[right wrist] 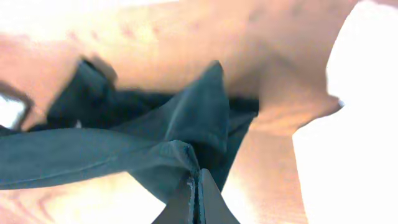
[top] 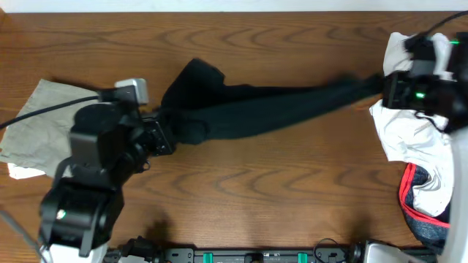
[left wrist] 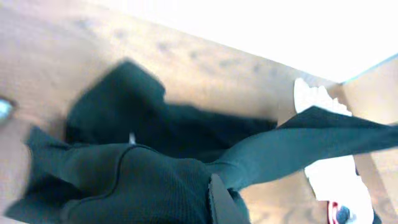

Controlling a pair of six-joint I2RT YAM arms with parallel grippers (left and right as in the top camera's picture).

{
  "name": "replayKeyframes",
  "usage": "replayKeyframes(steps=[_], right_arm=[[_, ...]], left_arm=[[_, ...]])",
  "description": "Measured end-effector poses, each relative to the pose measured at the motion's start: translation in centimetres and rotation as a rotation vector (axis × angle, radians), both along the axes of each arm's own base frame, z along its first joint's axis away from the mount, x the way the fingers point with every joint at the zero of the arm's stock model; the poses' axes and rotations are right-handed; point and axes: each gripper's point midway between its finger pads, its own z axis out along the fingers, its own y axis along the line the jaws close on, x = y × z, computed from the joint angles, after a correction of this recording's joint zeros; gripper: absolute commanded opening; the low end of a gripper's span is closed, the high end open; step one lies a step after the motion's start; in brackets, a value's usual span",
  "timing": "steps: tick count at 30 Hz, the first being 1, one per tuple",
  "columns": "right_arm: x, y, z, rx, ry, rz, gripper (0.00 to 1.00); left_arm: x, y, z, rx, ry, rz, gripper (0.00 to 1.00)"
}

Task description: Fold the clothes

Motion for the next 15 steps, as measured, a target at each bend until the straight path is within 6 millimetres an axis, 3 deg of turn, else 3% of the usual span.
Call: replayKeyframes(steps=[3, 8, 15], right_arm=[[-1.5, -0.6, 3.4, -0.023, -0.1, -0.029, 0.01], [-3.8, -2.5, 5.0, -0.062, -0.138, -0.113, 0.01], [-5.0, -3.5, 6.4, -0.094, -0.176, -0.163, 0.01]], left_arm=[[0.0, 1.0, 1.9, 0.021, -0.054, 0.047, 0.06], [0.1, 2.4, 5.3, 0.039, -0.143, 0.121, 0.06], [-2.0, 4.6, 15.1, 0.022, -0.38, 0.224, 0.06]])
